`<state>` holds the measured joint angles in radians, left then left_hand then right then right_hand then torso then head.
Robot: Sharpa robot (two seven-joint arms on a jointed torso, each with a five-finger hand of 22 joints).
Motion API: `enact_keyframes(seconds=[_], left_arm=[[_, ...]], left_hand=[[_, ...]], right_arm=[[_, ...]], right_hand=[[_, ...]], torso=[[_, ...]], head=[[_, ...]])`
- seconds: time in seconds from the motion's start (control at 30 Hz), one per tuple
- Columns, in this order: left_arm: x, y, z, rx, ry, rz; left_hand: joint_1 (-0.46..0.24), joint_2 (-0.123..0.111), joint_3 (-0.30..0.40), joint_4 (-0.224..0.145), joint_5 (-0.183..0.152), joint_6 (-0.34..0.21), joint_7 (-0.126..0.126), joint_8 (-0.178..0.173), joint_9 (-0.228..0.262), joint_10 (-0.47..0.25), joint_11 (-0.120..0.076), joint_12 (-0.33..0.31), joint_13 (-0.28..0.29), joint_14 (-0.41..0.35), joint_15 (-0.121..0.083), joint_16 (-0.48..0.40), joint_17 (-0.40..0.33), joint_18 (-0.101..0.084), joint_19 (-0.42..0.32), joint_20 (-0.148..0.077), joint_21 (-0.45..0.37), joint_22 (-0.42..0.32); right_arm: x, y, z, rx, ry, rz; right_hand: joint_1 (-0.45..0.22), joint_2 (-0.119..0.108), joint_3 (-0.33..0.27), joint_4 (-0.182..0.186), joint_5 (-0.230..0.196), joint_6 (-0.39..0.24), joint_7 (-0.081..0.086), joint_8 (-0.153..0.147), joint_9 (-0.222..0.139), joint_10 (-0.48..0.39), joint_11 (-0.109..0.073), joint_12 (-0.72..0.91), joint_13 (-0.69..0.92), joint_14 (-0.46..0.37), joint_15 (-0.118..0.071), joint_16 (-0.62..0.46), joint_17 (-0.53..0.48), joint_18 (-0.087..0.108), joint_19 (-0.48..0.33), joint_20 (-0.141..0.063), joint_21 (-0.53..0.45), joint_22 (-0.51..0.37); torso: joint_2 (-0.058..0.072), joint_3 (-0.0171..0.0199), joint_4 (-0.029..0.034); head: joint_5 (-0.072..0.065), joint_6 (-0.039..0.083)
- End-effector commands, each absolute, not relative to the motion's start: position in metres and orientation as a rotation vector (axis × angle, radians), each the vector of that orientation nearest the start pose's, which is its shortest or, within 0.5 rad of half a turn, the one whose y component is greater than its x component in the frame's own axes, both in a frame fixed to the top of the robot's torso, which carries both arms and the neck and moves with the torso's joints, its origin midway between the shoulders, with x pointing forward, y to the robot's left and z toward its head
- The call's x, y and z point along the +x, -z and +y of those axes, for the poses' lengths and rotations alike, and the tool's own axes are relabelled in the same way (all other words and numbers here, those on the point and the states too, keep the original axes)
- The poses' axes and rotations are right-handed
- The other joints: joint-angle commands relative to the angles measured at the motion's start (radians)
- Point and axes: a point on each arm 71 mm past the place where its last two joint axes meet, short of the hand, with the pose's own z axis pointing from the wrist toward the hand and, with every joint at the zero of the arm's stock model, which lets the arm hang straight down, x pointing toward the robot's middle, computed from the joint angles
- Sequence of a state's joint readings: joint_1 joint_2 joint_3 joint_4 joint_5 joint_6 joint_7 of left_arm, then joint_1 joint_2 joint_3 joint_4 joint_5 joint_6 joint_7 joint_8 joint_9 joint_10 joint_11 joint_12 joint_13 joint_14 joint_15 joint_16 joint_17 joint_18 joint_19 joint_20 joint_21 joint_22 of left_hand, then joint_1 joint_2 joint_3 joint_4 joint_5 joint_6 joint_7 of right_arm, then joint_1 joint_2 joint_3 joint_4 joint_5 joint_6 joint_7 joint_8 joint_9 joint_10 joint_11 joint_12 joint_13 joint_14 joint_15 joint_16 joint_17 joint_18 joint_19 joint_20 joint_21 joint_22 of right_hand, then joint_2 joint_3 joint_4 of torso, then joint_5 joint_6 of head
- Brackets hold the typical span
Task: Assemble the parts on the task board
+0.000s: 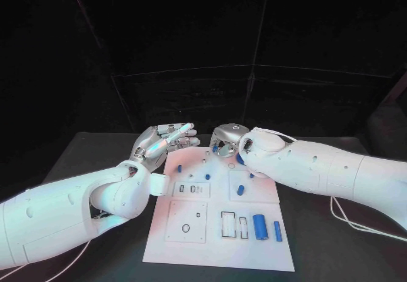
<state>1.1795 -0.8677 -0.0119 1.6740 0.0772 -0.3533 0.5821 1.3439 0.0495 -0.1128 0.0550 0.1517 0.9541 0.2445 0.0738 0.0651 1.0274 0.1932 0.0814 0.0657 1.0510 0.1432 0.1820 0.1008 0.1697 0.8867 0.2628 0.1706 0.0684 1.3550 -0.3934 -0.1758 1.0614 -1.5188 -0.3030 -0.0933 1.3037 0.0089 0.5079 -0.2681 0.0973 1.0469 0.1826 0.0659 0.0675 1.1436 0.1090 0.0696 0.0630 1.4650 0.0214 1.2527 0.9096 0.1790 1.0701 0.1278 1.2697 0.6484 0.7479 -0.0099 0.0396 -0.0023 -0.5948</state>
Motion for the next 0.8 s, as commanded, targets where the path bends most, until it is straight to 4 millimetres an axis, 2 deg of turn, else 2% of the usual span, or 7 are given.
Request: enact_keyframes(seconds=[0.03, 0.3, 0.8], left_arm=[[0.461, 0.153, 0.182, -1.087, 1.764, 1.236], [0.462, 0.151, 0.181, -1.082, 1.767, 1.235], [0.465, 0.148, 0.178, -1.073, 1.774, 1.233]], left_hand=[[-0.005, 0.002, -0.004, -0.002, -0.003, -0.008, 0.006, -0.005, -0.001, -0.007, 0.000, -0.007, -0.001, 0.003, 0.005, -0.006, 0.001, 0.013, 0.005, -0.002, -0.007, -0.002], [-0.005, 0.002, -0.004, -0.002, -0.003, -0.008, 0.006, -0.005, -0.001, -0.007, 0.000, -0.007, -0.001, 0.003, 0.005, -0.006, 0.001, 0.013, 0.005, -0.002, -0.007, -0.002], [-0.005, 0.003, -0.004, -0.002, -0.002, -0.009, 0.006, -0.006, -0.001, -0.007, 0.001, -0.007, 0.000, 0.003, 0.005, -0.006, 0.001, 0.013, 0.005, -0.002, -0.007, -0.002]], right_arm=[[0.566, 0.159, -0.092, -0.348, -0.537, 1.536], [0.565, 0.160, -0.083, -0.360, -0.555, 1.552], [0.570, 0.164, -0.074, -0.362, -0.542, 1.593]], right_hand=[[-0.003, -0.003, 0.005, -0.001, 0.003, 0.003, 0.001, -0.001, 0.000, 0.002, 0.002, -0.002, 0.001, 0.000, -0.001, 0.003, -0.001, -0.018, -0.002, -0.003, 0.005, 0.001], [-0.005, -0.006, 0.008, -0.001, 0.006, 0.003, 0.002, -0.001, 0.000, 0.002, 0.003, -0.002, 0.001, 0.001, -0.001, 0.005, 0.001, -0.018, -0.002, -0.003, 0.006, 0.002], [-0.011, -0.011, 0.011, 0.003, 0.005, 0.001, 0.003, -0.001, 0.000, 0.000, 0.004, -0.003, 0.001, 0.001, 0.000, 0.006, 0.002, -0.018, -0.003, -0.002, 0.007, 0.003]], torso=[[0.003, -0.0018, 0.0023], [0.003, -0.0026, 0.0012], [0.004, -0.0020, -0.0002]], head=[[0.004, -0.001], [0.010, -0.001], [0.016, -0.005]])
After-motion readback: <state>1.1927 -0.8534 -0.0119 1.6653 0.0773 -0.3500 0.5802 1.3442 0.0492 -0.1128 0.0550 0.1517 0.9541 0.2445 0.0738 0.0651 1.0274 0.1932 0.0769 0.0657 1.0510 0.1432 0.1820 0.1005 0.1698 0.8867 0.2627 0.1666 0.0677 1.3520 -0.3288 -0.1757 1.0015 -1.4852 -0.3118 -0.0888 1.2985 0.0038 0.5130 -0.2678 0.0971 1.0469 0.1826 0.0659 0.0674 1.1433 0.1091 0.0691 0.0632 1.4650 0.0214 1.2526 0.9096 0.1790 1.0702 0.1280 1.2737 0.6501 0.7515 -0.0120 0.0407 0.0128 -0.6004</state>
